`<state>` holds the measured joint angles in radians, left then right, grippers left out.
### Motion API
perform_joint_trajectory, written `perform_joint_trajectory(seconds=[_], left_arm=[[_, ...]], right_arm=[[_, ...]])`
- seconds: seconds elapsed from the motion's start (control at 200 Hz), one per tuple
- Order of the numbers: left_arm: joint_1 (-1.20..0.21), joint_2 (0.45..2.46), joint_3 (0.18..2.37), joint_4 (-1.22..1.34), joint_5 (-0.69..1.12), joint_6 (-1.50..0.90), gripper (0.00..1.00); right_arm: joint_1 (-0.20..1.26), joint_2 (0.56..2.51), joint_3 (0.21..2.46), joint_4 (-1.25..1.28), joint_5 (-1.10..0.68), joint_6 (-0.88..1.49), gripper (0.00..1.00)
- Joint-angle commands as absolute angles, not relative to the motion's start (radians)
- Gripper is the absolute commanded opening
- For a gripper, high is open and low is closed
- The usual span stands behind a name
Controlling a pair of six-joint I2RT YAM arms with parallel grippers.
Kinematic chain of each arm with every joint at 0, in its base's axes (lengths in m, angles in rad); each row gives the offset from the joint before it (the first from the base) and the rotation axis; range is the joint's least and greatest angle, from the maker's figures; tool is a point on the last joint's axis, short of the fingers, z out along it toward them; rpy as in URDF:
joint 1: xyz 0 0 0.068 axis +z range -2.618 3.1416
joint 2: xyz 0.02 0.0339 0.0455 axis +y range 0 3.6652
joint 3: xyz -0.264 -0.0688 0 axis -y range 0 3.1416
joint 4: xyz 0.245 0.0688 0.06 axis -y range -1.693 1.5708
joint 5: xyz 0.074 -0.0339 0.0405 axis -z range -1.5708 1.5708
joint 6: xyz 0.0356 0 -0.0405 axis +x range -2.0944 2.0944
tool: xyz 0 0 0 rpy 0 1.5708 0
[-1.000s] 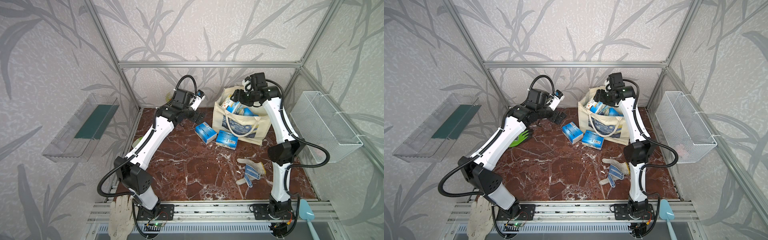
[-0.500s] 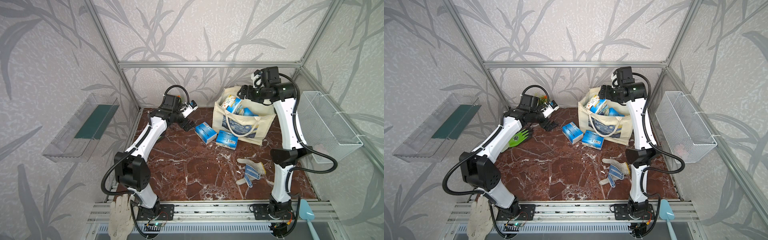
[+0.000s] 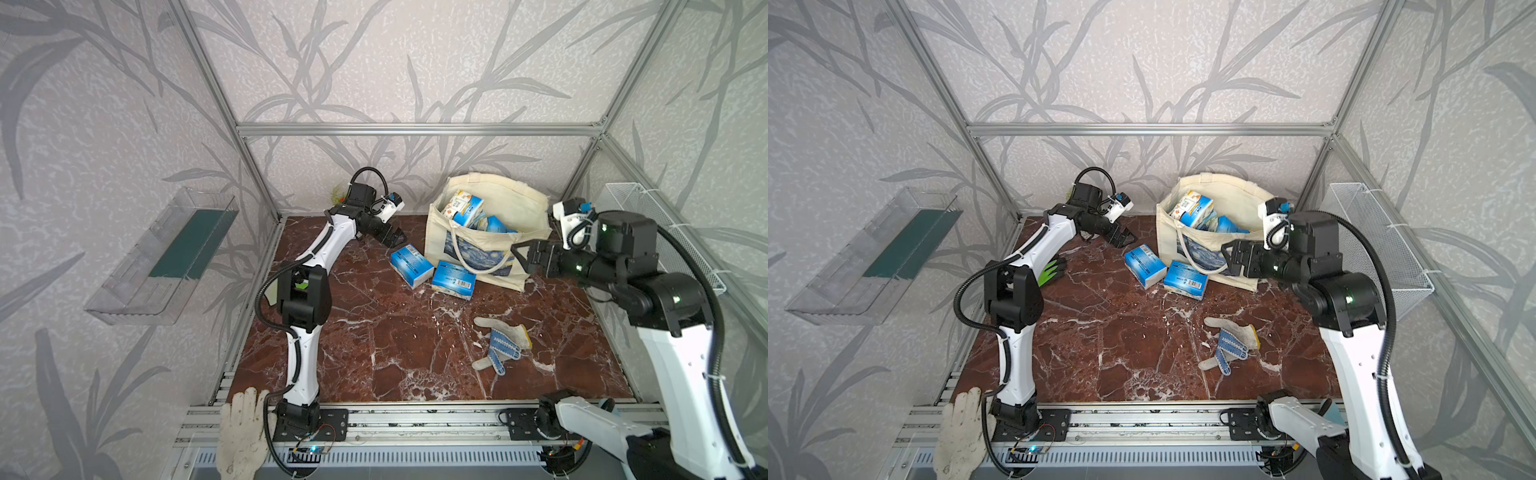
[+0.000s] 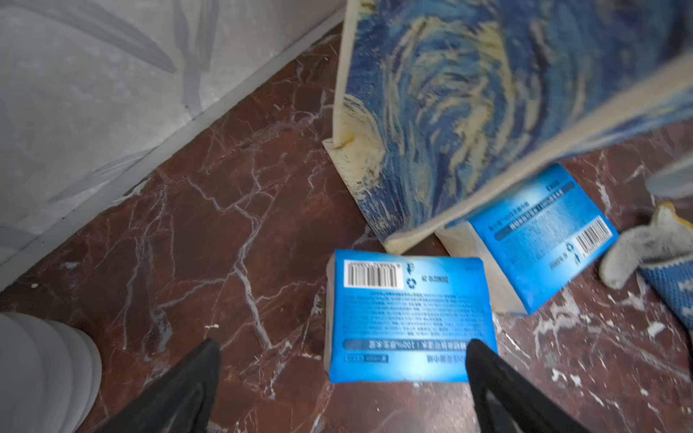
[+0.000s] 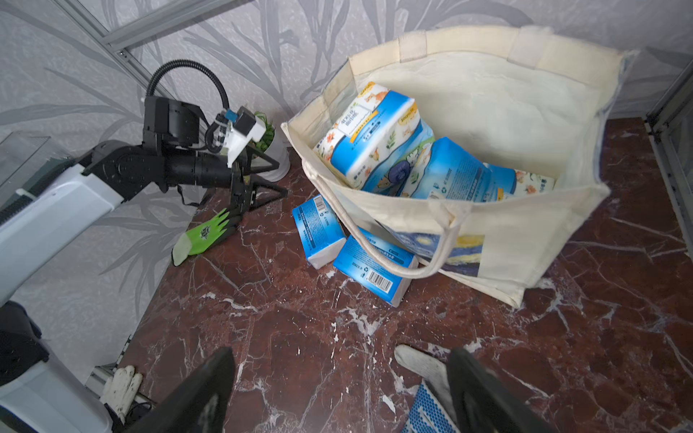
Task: Put tissues into the canvas bag
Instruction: Pick up the pack of facial tissues from the center of the board.
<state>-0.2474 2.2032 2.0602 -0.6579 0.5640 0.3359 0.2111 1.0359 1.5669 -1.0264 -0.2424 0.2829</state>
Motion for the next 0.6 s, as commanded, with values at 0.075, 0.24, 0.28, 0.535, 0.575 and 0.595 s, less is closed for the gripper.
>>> perform_joint_trajectory(seconds=[0.075, 0.24, 0.28, 0.535, 0.575, 0.595], left_arm=[[-0.304, 2.304, 2.236, -0.663, 0.314, 0.172, 0.99], [-0.355, 2.392, 2.337, -0.698, 0.231, 0.143, 0.99], [-0.367, 2.406, 2.352, -0.7, 0.212, 0.144, 0.99], [-0.4, 2.525, 2.502, -0.795, 0.122, 0.137, 0.83], [-0.399, 2.54, 2.515, -0.804, 0.098, 0.123, 0.83], [-0.398, 2.544, 2.517, -0.806, 0.103, 0.123, 0.83]], right_arm=[[0.212, 0.898, 1.379, -1.025, -0.224, 0.354, 0.89], [0.212, 0.844, 1.33, -1.058, -0.221, 0.377, 0.89], [0.212, 0.84, 1.329, -1.064, -0.222, 0.378, 0.89], [0.212, 0.829, 1.301, -1.051, -0.238, 0.391, 0.89], [0.212, 0.827, 1.296, -1.05, -0.239, 0.39, 0.89], [0.212, 0.826, 1.293, -1.049, -0.239, 0.391, 0.89]])
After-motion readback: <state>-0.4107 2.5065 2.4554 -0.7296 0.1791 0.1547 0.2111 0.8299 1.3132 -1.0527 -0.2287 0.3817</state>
